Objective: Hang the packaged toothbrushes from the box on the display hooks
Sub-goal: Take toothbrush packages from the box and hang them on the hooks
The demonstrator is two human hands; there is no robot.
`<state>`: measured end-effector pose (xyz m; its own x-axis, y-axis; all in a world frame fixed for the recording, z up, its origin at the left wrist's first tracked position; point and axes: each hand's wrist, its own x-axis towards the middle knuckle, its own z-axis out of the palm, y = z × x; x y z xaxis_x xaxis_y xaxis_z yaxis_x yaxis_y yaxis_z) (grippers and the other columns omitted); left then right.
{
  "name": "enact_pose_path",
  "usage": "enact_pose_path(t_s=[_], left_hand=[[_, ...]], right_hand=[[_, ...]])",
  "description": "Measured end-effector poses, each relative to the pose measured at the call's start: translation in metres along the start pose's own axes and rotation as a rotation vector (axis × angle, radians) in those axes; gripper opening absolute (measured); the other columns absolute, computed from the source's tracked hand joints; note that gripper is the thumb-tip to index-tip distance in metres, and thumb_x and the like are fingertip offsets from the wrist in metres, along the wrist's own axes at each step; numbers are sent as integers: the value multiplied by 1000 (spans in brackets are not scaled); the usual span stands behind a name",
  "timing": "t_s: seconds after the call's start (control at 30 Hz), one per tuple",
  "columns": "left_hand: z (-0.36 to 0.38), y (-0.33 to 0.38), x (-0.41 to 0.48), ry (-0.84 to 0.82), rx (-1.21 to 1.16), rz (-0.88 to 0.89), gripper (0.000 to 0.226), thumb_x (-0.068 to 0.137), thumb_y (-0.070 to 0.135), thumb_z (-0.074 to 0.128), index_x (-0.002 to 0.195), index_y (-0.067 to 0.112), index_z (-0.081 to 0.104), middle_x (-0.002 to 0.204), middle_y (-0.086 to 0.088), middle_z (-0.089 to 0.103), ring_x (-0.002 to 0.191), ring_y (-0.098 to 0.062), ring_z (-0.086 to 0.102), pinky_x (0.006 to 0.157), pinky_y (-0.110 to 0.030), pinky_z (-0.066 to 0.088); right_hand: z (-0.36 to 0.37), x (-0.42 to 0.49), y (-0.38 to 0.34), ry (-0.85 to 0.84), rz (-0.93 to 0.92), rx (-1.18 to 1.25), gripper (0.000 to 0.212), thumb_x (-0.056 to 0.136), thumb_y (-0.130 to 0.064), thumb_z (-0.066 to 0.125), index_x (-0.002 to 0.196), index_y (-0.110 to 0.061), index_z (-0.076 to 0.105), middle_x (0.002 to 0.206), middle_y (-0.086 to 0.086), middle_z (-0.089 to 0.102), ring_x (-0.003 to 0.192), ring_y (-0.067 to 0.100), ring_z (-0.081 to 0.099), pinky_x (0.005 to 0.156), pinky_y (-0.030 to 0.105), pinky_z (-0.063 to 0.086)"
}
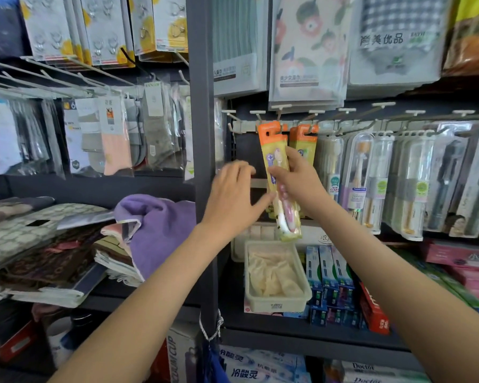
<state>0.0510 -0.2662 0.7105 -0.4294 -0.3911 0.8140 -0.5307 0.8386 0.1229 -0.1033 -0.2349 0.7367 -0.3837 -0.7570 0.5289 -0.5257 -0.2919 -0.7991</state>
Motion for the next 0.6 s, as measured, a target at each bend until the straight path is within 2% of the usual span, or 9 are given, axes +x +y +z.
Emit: enact_pose_path(t_s=[0.03, 0.1, 0.2, 0.27, 0.33, 0.4, 0.5, 0.6], left_hand=[[2, -9, 3, 167, 155, 87, 49, 89, 44, 56, 117, 4, 57, 130, -13, 54, 127, -29, 43, 107, -41, 30], [3, -23, 11, 329, 300, 170, 43, 85, 34, 58, 113, 2, 61, 131, -20, 54, 129, -33, 37, 111, -47, 23], [4, -35, 18, 343, 406, 204, 38, 75, 21, 67, 109, 2, 63, 135, -22, 52, 131, -33, 35, 111, -47, 19], [7, -41, 21, 323, 484, 204, 34, 73, 19, 68, 104, 5, 64, 135, -20, 53, 130, -32, 40, 111, -46, 20], [10, -45, 21, 319, 538, 202, 29, 73, 18, 68, 100, 6, 65, 135, -17, 54, 128, -30, 43, 111, -45, 20], [13, -48, 22, 341, 571, 212, 25, 74, 16, 68, 97, 7, 65, 135, -16, 55, 127, -29, 43, 111, -45, 20], [14, -50, 23, 362, 580, 222, 22, 74, 14, 66, 96, 8, 66, 134, -14, 56, 126, -28, 47, 112, -45, 21], [13, -51, 22, 364, 571, 236, 20, 74, 11, 64, 94, 8, 67, 131, -13, 58, 123, -28, 50, 112, -45, 21]], right_hand=[[-4, 5, 5, -16, 32, -21, 53, 94, -23, 58, 142, -13, 38, 84, -11, 46, 47, 0, 44, 45, 20, 41], [-9, 13, 11, -13, 83, -61, 53, 94, -23, 59, 142, -14, 40, 80, -15, 43, 44, -2, 42, 42, 18, 38], [-7, 21, 6, 38, 105, -88, 49, 96, -22, 56, 142, -12, 41, 79, -10, 49, 39, 2, 43, 40, 18, 39], [-3, 27, 0, 105, 73, -124, 44, 97, -23, 54, 138, -9, 46, 96, 0, 59, 54, 7, 52, 49, 21, 44], [2, 33, -1, 184, 39, -168, 32, 97, -21, 52, 123, -4, 54, 107, 11, 64, 72, 17, 56, 63, 30, 46], [7, 38, -1, 212, 58, -177, 26, 98, -20, 49, 116, -2, 55, 101, 15, 63, 73, 19, 53, 62, 31, 44], [12, 41, 1, 212, 90, -235, 28, 101, -21, 45, 121, -2, 50, 91, 8, 56, 70, 17, 51, 52, 24, 38], [14, 40, 6, 209, 119, -342, 25, 102, -24, 40, 112, -3, 49, 80, 3, 52, 66, 16, 53, 47, 23, 30]])
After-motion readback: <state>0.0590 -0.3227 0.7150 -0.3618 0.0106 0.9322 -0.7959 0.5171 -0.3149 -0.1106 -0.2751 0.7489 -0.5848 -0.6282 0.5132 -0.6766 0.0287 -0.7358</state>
